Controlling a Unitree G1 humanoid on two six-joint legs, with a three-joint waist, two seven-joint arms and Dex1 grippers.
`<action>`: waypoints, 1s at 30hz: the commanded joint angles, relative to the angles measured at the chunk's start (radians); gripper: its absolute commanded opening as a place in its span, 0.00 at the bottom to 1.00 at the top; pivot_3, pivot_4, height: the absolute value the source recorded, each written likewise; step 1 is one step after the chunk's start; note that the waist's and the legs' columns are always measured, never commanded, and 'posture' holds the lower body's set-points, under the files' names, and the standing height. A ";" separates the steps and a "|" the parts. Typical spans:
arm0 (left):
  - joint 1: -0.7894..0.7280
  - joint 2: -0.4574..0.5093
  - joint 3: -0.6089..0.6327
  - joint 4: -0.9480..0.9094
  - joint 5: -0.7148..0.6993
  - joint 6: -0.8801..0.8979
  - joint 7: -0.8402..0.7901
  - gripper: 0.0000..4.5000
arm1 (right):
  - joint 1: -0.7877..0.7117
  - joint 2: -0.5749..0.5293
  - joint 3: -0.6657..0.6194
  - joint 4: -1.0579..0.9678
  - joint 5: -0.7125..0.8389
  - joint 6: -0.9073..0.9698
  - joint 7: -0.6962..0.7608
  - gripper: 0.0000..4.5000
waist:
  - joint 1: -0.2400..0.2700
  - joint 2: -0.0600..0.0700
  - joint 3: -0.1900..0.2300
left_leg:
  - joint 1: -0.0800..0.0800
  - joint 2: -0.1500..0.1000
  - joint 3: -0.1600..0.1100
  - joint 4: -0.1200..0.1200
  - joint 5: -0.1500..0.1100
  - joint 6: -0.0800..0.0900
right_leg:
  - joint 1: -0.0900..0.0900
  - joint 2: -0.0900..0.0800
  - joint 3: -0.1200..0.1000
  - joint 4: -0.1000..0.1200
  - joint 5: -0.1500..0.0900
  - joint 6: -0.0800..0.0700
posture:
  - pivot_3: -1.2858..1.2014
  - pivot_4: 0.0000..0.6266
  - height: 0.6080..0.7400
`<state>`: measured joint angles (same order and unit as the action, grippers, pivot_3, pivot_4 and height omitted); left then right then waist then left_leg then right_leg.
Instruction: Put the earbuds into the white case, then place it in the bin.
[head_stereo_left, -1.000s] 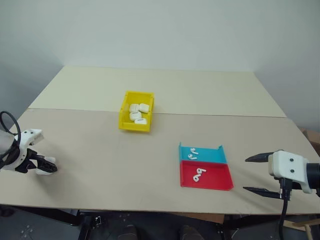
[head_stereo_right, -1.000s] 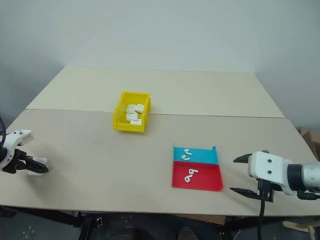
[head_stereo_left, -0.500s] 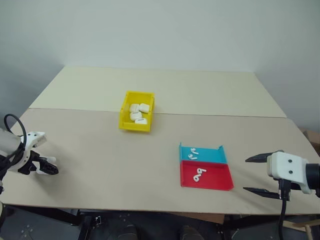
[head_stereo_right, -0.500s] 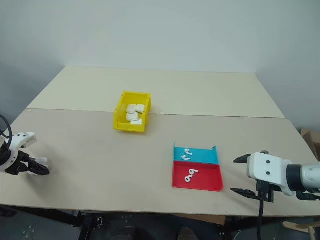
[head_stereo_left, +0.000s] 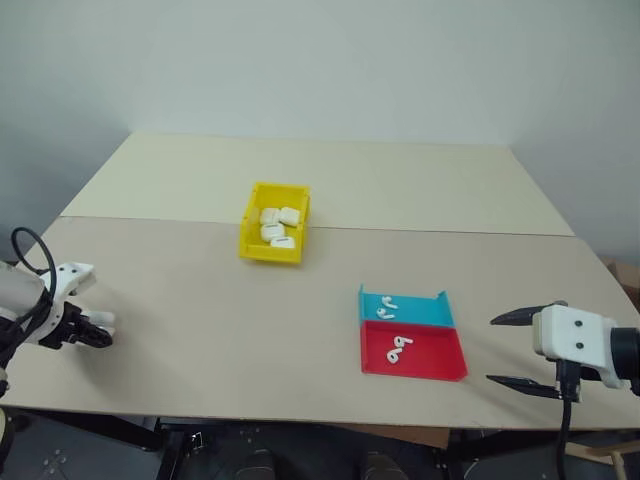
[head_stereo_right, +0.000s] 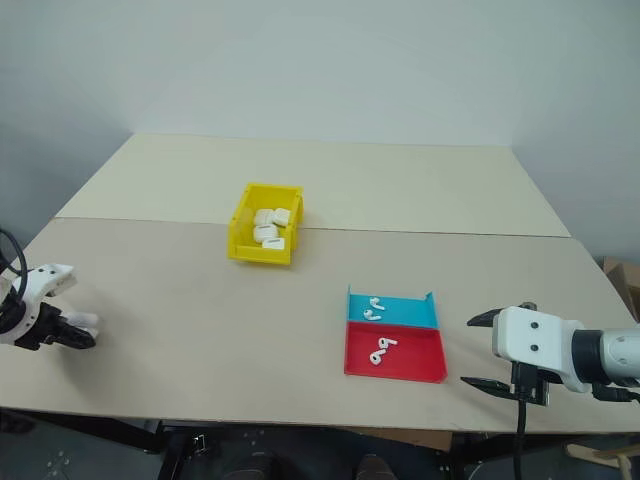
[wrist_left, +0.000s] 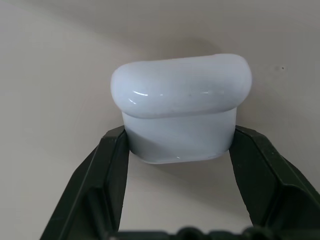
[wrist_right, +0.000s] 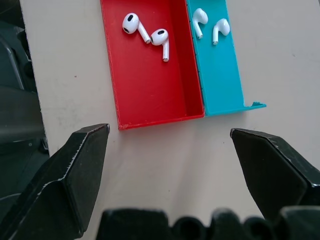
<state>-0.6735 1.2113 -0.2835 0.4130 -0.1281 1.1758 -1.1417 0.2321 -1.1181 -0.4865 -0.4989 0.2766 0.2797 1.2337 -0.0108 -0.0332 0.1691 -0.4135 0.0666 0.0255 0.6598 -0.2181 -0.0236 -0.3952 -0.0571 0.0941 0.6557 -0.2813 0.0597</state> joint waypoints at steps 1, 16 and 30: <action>0.028 0.061 0.164 -0.196 -0.080 -0.028 -0.020 0.61 | -0.022 -0.021 -0.045 -0.005 0.004 0.029 -0.007 1.00 | 0.001 -0.001 0.000 | 0.000 0.000 0.000 0.000 0.000 0.000 | 0.000 0.000 0.000 0.000 0.000 0.000 | 0.52 0.24 1.00; 0.327 -0.515 0.561 -0.892 -0.396 -0.588 0.094 0.61 | -0.316 -0.231 0.258 -0.095 0.054 0.186 0.013 1.00 | -0.007 0.002 -0.002 | 0.006 0.001 0.000 0.001 0.000 0.000 | 0.005 0.001 0.002 0.001 0.000 -0.001 | 0.52 0.24 1.00; 0.410 -0.693 0.358 -0.674 -0.453 -1.025 -0.188 0.61 | -0.818 -0.114 0.826 -0.096 -0.233 0.185 0.156 1.00 | -0.007 0.007 -0.005 | 0.007 -0.001 0.002 0.001 0.000 0.000 | 0.005 -0.001 0.002 0.000 0.001 0.000 | 0.52 0.24 1.00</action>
<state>-0.2594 0.5189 0.0714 -0.2576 -0.5486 0.1872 -1.3048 -0.5493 -1.2431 0.3093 -0.5946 0.0847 0.4488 1.3677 -0.0174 -0.0259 0.1645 -0.4071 0.0659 0.0275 0.6610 -0.2181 -0.0234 -0.3906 -0.0581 0.0966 0.6553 -0.2808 0.0596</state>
